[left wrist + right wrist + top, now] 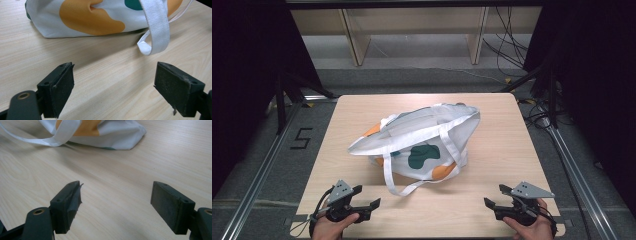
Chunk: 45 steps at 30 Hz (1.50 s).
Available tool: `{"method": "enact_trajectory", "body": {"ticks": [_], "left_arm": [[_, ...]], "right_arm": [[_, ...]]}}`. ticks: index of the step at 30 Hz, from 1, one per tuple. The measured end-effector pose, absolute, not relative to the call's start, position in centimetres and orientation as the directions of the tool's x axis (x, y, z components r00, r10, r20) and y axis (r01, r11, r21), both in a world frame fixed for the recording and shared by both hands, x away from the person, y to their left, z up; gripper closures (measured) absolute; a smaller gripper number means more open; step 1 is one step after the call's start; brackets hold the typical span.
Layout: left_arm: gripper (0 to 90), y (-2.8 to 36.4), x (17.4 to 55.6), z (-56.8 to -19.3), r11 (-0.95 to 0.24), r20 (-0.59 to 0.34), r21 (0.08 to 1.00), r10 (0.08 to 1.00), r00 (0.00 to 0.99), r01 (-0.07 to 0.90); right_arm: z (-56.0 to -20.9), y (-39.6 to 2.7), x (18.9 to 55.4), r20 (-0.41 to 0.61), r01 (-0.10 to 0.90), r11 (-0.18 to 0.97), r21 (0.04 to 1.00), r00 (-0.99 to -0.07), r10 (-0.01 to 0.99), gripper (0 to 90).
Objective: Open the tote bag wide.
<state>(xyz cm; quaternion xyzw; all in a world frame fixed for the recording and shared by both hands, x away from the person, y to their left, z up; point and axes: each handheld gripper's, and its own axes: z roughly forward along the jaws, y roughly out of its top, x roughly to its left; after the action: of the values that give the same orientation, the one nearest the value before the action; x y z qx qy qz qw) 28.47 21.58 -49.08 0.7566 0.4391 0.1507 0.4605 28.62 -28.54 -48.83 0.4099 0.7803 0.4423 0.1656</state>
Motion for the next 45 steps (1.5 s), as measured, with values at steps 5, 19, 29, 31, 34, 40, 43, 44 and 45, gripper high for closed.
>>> {"method": "enact_trajectory", "body": {"ticks": [5,19,29,31,34,40,43,44,45], "left_arm": [[15.2,21.5,28.4,-49.1,-0.175,-0.192,0.824,0.808,0.556,0.539],[15.1,21.7,28.5,-48.9,-0.186,-0.183,0.819,0.812,0.554,0.543],[30.3,22.9,29.5,-47.1,-0.14,-0.232,0.823,0.801,0.552,0.55],[44.2,22.9,29.6,-46.6,-0.139,-0.233,0.833,0.79,0.567,0.535],[62.9,22.9,29.7,-45.8,-0.165,-0.206,0.845,0.777,0.594,0.509],[87.8,22.5,31.5,-42.6,-0.203,-0.157,0.874,0.742,0.651,0.442],[89.5,22.2,33.0,-41.2,-0.226,-0.131,0.877,0.738,0.662,0.425],[89.5,22.1,33.5,-40.8,-0.222,-0.134,0.879,0.736,0.664,0.423],[89.6,21.9,34.0,-40.5,-0.225,-0.128,0.881,0.734,0.667,0.416]], "right_arm": [[-48.9,-28.5,28.7,0.1,0.494,0.273,0.826,-0.603,0.791,25.3],[-48.7,-28.6,28.7,0.136,0.527,0.252,0.811,-0.589,0.796,27.5],[-46.2,-28.1,29.9,0.115,0.467,0.259,0.846,-0.632,0.766,44.1],[-45.3,-28.0,30.6,0.09,0.437,0.28,0.855,-0.655,0.75,52.2],[-44.1,-27.5,31.0,0.09,0.423,0.286,0.86,-0.676,0.731,61.5],[-39.3,-25.7,33.1,-0.011,0.292,0.329,0.898,-0.732,0.681,88.5],[-36.9,-24.7,34.3,-0.041,0.261,0.349,0.9,-0.746,0.665,90.0],[-36.3,-24.3,34.7,-0.053,0.249,0.351,0.902,-0.745,0.665,90.0],[-35.6,-23.9,35.2,-0.067,0.235,0.358,0.904,-0.749,0.66,90.0]]}}
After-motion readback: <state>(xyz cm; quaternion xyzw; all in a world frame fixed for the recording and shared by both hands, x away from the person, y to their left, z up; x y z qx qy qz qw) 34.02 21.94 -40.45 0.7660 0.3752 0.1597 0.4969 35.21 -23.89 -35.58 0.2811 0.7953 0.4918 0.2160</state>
